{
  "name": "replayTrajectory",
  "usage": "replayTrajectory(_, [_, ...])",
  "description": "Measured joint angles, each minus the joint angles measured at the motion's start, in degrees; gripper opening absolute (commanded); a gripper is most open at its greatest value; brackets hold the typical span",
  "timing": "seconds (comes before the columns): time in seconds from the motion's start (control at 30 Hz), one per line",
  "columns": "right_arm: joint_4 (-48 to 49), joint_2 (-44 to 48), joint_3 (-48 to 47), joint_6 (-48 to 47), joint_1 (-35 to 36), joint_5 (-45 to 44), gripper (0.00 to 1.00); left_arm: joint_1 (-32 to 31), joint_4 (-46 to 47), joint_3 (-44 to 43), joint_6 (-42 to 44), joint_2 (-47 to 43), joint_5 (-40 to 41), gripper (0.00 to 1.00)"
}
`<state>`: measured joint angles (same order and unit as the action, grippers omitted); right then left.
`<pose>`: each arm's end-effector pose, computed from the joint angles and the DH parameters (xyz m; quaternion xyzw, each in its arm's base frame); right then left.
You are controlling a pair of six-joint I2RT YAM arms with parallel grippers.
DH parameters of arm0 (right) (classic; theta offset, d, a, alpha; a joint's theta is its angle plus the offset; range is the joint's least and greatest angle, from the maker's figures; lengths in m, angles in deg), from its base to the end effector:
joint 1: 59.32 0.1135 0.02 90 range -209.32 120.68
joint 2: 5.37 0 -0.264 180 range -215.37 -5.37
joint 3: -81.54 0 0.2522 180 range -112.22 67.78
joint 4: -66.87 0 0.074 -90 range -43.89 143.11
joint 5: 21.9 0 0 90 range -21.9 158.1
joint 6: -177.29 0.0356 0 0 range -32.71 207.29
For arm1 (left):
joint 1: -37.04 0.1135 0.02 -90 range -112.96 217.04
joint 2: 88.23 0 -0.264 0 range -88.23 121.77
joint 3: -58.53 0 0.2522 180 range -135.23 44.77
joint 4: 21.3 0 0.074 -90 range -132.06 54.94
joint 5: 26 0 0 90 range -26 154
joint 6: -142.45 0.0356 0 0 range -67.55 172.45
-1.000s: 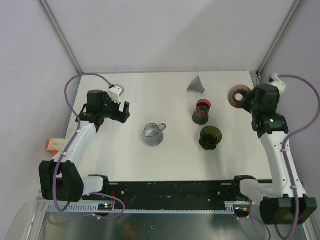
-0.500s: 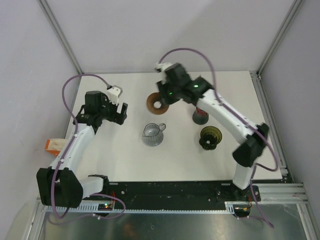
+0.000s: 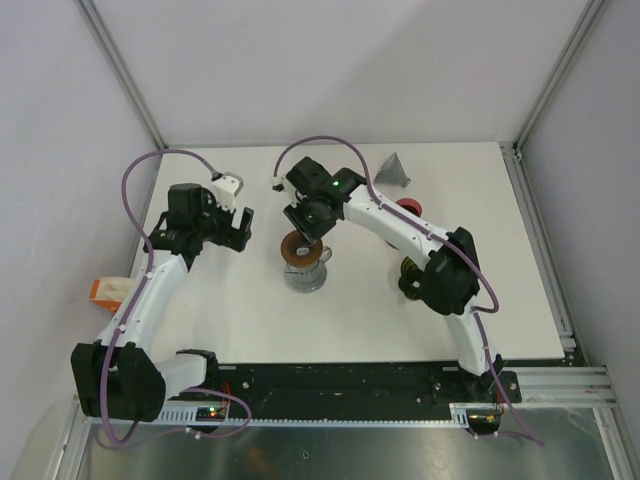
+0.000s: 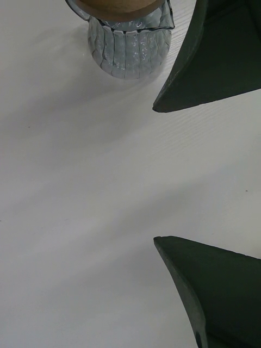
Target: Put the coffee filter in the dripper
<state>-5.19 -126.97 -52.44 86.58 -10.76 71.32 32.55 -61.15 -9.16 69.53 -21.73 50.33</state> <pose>0.3029 0.3461 0.2979 -0.4088 0.8739 0.1308 0.2280 0.2502 -0.0281 0.2930 0.2181 0.8694 -0.0595 0.4393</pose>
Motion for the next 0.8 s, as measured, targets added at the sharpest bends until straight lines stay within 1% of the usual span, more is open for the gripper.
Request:
replayTrajectory(0.33, [3.58,-0.07,6.97,-1.73,0.00,0.24,0.01,0.00,-0.17,0.00,0.07,0.11,-0.02,1.00])
replayTrajectory(0.43, [4.42,-0.07,7.34,-1.97,0.07,0.33,0.01,0.00,-0.20,0.00,0.13,0.15,-0.02,1.00])
replayTrajectory(0.8, [6.91,-0.70,7.96,-2.56,0.31,1.40,0.08,0.00,-0.20,0.00,0.59,0.22,0.00,1.00])
